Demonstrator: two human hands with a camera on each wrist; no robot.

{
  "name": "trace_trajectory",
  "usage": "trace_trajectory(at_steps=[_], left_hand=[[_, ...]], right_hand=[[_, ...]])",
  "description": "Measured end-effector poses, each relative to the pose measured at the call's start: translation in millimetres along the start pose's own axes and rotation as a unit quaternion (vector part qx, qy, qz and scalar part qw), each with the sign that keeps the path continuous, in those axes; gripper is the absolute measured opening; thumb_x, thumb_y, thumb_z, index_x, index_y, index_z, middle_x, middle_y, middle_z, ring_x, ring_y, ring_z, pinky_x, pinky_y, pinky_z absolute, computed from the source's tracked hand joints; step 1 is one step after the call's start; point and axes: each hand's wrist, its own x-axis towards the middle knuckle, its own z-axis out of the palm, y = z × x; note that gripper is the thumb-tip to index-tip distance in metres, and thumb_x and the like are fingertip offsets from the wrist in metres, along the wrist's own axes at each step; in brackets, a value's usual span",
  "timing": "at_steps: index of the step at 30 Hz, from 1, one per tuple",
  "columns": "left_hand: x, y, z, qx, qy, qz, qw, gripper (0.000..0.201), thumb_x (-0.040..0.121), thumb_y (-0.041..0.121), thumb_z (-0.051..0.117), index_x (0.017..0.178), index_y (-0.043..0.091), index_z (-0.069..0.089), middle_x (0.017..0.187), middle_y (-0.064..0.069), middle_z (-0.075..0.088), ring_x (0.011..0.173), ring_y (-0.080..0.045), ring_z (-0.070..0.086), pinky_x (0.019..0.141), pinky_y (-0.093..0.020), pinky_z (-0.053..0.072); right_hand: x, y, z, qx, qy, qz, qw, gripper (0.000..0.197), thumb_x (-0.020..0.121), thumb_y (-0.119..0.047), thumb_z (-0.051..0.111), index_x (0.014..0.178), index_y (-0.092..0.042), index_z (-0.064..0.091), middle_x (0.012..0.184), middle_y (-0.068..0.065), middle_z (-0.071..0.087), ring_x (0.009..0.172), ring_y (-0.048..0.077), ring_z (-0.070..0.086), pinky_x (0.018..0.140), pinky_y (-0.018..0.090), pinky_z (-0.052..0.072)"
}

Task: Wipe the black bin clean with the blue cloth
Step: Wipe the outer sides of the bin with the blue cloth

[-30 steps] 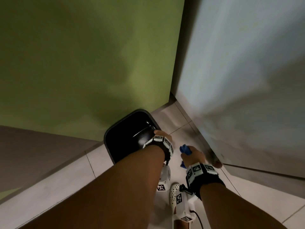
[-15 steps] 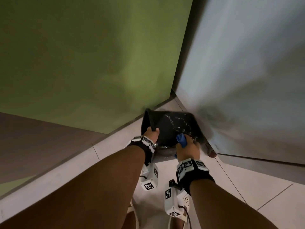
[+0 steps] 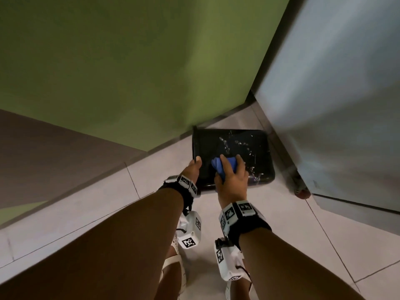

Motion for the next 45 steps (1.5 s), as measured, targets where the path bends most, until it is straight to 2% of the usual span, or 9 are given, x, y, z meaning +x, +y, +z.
trace_trajectory(at_steps=[3,9,14,19,22,26,29,40,45], left_hand=[[11.8,-15.0,-3.0,-0.100,-0.036,-0.059,0.993,0.078,0.072,0.078,0.036,0.114,0.018,0.062,0.100,-0.012,0.070,0.091,-0.029,0.066,0.087,-0.040,0.050],[7.8,-7.3,0.9,-0.111,-0.036,0.003,0.993,0.083,0.078,0.078,0.026,0.113,0.013,0.064,0.112,-0.009,0.069,0.097,-0.023,0.066,0.082,-0.030,0.050],[8.3,11.0,0.5,0.043,0.099,0.091,0.990,0.074,0.090,0.065,0.017,0.107,0.010,0.064,0.093,-0.003,0.056,0.086,-0.020,0.052,0.082,-0.025,0.036],[16.7,2.4,5.3,0.055,0.147,0.098,0.983,0.062,0.092,0.061,0.021,0.065,0.015,0.054,0.063,0.001,0.050,0.060,-0.014,0.047,0.055,-0.023,0.034],[18.7,2.9,9.1,0.042,0.174,0.115,0.977,0.066,0.092,0.059,0.026,0.086,0.005,0.063,0.073,-0.006,0.058,0.070,-0.023,0.054,0.067,-0.029,0.041],[22.7,-4.1,10.6,0.036,0.192,0.151,0.969,0.062,0.093,0.057,0.028,0.067,0.008,0.058,0.064,-0.002,0.055,0.061,-0.019,0.051,0.054,-0.024,0.038],[21.8,-4.8,10.4,0.058,0.203,0.159,0.964,0.063,0.094,0.055,0.026,0.070,0.006,0.058,0.073,-0.008,0.057,0.073,-0.025,0.051,0.068,-0.026,0.037],[20.6,-8.6,13.2,0.058,0.214,0.166,0.961,0.065,0.092,0.059,0.022,0.068,0.007,0.051,0.060,-0.004,0.045,0.054,-0.014,0.041,0.055,-0.026,0.034],[16.8,-2.9,14.2,0.063,0.213,0.165,0.961,0.062,0.094,0.056,0.021,0.057,0.012,0.043,0.063,-0.008,0.049,0.063,-0.025,0.046,0.069,-0.029,0.036]], right_hand=[[5.6,0.6,25.7,-0.051,-0.018,-0.030,0.998,0.057,0.093,-0.036,0.046,0.144,-0.034,0.020,0.156,0.009,-0.004,0.137,0.036,0.013,0.113,0.047,0.023],[-0.2,21.6,68.6,-0.168,0.044,-0.095,0.980,0.065,0.091,-0.049,0.041,0.146,-0.026,0.015,0.155,0.019,0.004,0.141,0.041,0.008,0.113,0.049,0.009],[10.3,21.8,79.1,-0.202,0.101,-0.147,0.963,0.056,0.088,-0.051,0.040,0.139,-0.030,0.028,0.149,0.021,0.028,0.133,0.045,0.029,0.105,0.051,0.017],[16.0,27.3,88.8,-0.183,0.102,-0.143,0.967,0.054,0.091,-0.050,0.039,0.140,-0.034,0.024,0.151,0.019,0.022,0.136,0.044,0.022,0.108,0.048,0.013],[18.7,30.1,92.4,-0.181,0.101,-0.149,0.967,0.065,0.085,-0.049,0.050,0.141,-0.033,0.021,0.150,0.017,0.012,0.137,0.045,0.020,0.108,0.049,0.011],[21.9,41.2,90.0,-0.161,0.125,-0.171,0.964,0.053,0.089,-0.046,0.041,0.138,-0.029,0.030,0.147,0.019,0.023,0.134,0.045,0.028,0.106,0.050,0.018],[22.2,51.0,84.4,-0.129,0.132,-0.160,0.970,0.049,0.091,-0.045,0.031,0.137,-0.027,0.033,0.147,0.021,0.030,0.134,0.045,0.027,0.105,0.051,0.019],[36.0,104.1,43.4,-0.010,0.202,0.097,0.975,0.050,0.097,-0.029,0.039,0.145,-0.028,0.023,0.154,0.019,0.003,0.139,0.044,0.005,0.112,0.053,0.017],[19.1,69.0,73.2,-0.077,0.188,-0.010,0.979,0.050,0.092,-0.037,0.035,0.139,-0.020,0.037,0.148,0.027,0.022,0.133,0.054,0.017,0.103,0.059,0.023]])
